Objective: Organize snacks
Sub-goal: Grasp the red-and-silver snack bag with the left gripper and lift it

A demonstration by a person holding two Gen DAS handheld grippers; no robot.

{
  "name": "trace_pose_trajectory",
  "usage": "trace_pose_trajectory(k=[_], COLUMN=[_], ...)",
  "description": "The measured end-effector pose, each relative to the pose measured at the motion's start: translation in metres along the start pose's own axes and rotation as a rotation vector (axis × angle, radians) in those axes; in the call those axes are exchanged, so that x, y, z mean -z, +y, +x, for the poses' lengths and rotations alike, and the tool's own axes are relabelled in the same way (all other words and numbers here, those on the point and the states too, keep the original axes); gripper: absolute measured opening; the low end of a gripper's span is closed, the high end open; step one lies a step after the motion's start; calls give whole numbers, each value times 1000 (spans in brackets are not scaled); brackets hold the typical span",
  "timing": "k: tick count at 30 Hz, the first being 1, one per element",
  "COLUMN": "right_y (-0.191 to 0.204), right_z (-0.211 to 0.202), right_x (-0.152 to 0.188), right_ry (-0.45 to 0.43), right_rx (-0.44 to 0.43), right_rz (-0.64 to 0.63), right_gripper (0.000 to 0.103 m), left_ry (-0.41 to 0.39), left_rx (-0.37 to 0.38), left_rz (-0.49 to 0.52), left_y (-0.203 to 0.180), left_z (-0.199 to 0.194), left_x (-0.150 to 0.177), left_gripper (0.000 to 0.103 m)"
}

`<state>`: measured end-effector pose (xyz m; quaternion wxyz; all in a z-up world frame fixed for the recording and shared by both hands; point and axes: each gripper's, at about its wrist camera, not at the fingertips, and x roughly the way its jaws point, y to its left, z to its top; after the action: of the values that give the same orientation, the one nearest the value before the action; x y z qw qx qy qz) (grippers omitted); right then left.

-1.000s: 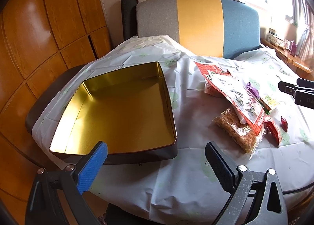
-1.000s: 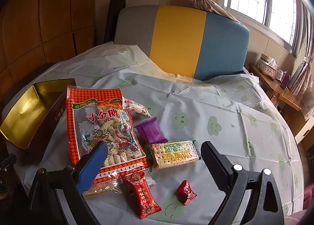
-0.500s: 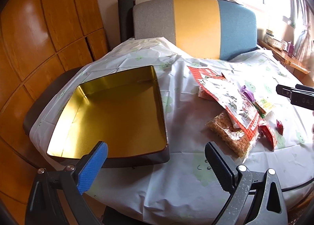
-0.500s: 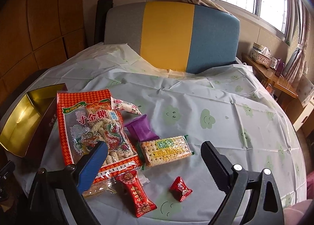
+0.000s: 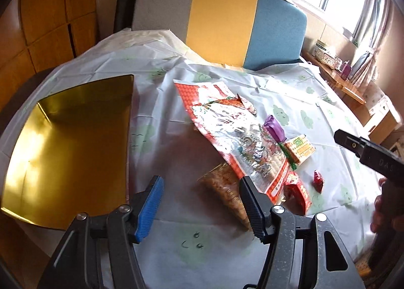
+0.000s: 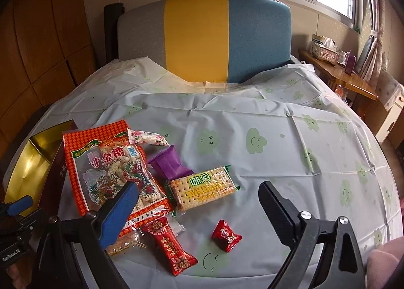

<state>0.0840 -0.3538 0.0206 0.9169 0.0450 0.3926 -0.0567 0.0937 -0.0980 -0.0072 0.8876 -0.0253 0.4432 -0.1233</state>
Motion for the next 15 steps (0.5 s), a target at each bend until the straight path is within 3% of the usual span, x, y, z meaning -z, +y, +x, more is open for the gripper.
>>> trace_pose_trajectory(k=[5, 12, 13, 14, 15], right_y=[-15, -26, -27, -29, -29], right_z=[0, -1, -1, -1, -1], right_x=[-2, -2, -3, -3, -3], right_ry=[26, 62, 68, 74, 79], right_rx=[-19, -84, -100, -118, -134], right_rz=[84, 168, 181, 193, 206], right_gripper=[97, 97, 97, 97, 97], left_ry=[6, 38, 45, 47, 44], left_rx=[29, -20, -17, -18, -23], left_rz=[2, -42, -50, -55, -50], left_y=[-20, -21, -23, -26, -30], left_z=[28, 59, 63, 65, 66], left_x=[-20, -23, -24, -24, -24], left_gripper=[63, 65, 59, 44, 10])
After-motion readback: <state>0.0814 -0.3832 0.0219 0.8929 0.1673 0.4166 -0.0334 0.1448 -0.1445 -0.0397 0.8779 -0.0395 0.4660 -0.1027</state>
